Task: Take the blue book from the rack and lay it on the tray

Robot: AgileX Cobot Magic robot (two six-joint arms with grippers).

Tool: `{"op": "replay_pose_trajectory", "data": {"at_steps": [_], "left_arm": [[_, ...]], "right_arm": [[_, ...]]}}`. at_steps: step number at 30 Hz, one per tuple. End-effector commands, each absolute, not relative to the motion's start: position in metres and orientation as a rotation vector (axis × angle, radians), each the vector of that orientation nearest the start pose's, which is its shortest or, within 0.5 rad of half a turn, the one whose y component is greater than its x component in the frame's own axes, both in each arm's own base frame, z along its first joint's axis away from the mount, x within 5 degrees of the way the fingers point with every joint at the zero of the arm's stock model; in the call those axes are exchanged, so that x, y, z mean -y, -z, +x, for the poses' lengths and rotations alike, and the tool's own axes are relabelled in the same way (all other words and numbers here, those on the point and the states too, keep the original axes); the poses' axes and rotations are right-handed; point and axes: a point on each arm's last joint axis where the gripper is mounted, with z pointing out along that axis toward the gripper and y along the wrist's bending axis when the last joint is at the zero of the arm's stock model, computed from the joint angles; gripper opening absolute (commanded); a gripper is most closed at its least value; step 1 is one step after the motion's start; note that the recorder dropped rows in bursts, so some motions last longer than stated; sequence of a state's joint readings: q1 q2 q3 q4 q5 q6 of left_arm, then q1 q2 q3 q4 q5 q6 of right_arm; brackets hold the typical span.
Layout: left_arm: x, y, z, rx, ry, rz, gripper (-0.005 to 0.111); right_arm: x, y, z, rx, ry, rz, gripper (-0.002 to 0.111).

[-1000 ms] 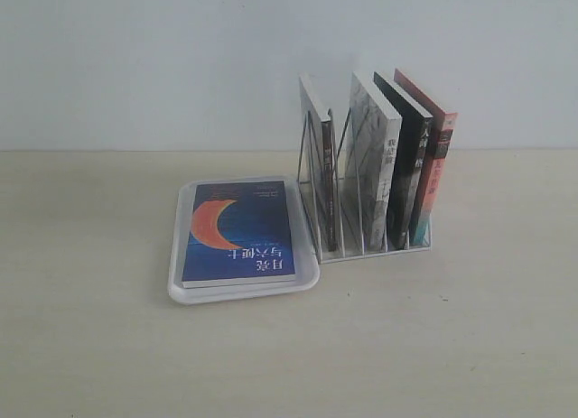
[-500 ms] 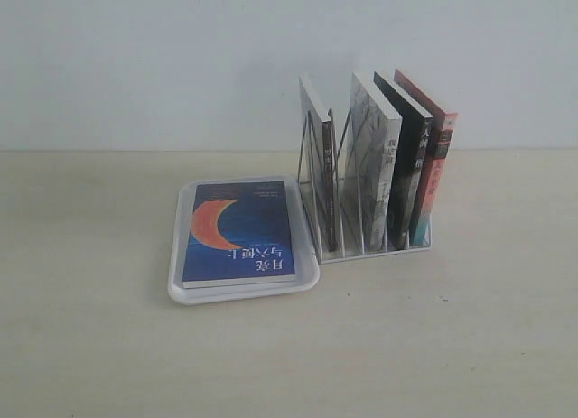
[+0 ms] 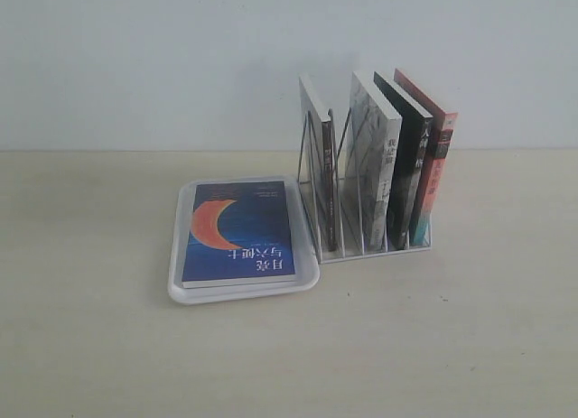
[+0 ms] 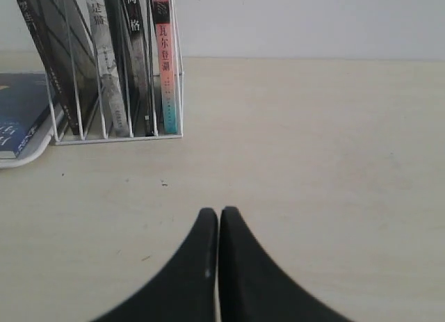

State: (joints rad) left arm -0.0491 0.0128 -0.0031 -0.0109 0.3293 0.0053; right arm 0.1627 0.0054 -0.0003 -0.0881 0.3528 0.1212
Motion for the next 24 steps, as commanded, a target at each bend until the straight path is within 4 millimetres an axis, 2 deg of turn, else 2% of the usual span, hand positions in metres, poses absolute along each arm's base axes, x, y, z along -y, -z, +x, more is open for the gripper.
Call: {"op": "replay_pose_trajectory", "data": {"at_steps": [1,24], "left_arm": [[0.0028,-0.1843,0.0545,-1.807,0.036,0.043,0.004],[0.0028,-0.1843,0.0545,-1.807,0.036,0.043,0.004]], "right_arm": [[-0.0057,-0.1822,0.0532,-1.822,-0.068,-0.146,0.000],[-0.0059,-0.1822,0.0532,-1.820,-0.056,-0.166,0.000]]}}
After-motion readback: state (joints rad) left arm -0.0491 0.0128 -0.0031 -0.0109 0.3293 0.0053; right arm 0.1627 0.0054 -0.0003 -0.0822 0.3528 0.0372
